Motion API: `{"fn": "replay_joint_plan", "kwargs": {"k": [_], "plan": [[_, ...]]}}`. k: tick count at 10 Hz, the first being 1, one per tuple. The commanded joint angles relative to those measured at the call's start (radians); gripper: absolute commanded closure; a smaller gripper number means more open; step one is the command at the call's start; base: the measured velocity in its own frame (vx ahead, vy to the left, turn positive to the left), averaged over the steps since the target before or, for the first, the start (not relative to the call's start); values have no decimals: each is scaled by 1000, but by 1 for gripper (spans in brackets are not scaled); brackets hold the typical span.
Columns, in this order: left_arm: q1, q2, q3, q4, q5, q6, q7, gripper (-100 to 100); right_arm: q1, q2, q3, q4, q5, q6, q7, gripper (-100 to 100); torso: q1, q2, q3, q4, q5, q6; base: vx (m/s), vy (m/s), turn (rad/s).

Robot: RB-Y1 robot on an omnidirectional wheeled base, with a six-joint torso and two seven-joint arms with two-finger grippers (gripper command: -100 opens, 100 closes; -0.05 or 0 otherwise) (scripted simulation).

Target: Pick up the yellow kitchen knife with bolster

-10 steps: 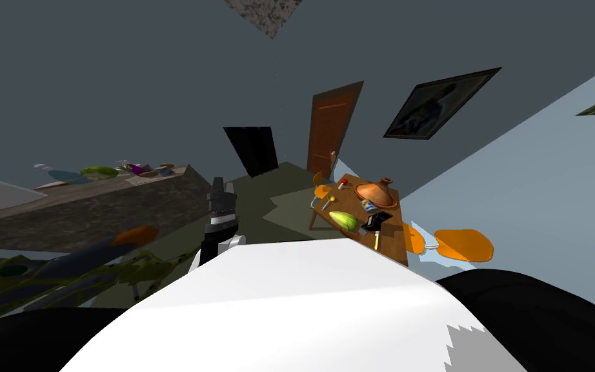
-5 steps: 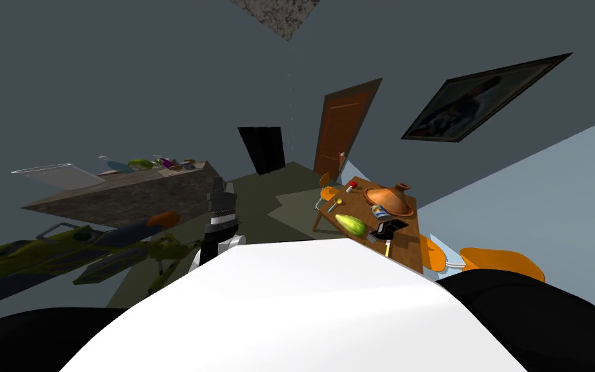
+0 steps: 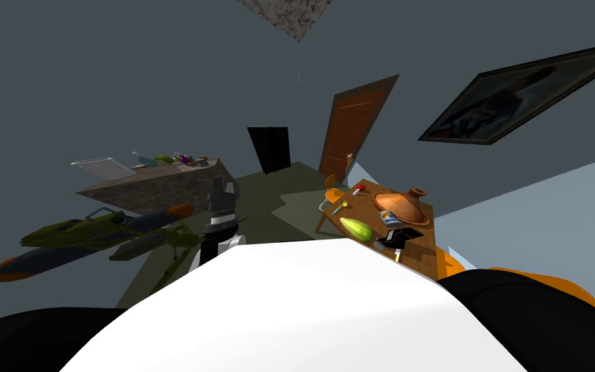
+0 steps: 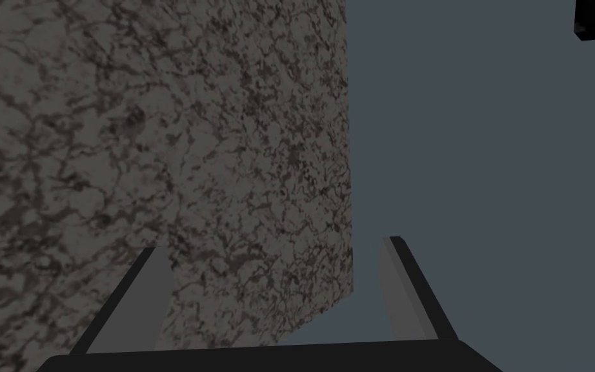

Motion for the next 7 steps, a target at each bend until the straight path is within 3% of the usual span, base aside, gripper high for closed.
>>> {"fn": "replay_joint_plan", "kwargs": {"k": [1,2,3,6,7], "plan": [[0,0,0,0,0,0,0,0,-12,4,8,46,1,-10,-7,-100,0,0,0,0,0,0,2,0,13],[0,0,0,0,0,0,0,0,-8,-12,37,84,-5,-5,-34,-100,0,0,0,0,0,0,7,8,217],[0,0,0,0,0,0,0,0,-8,-12,37,87,-5,-5,-34,-100,0,0,0,0,0,-1,8,-1,152],[0,0,0,0,0,0,0,0,-4,-42,91,199,-17,8,-87,-100,-1,-1,0,0,0,0,17,-10,208],[0,0,0,0,0,0,0,0,-4,-42,91,201,-17,8,-87,-100,-2,-1,-1,0,0,0,15,-19,120]]}}
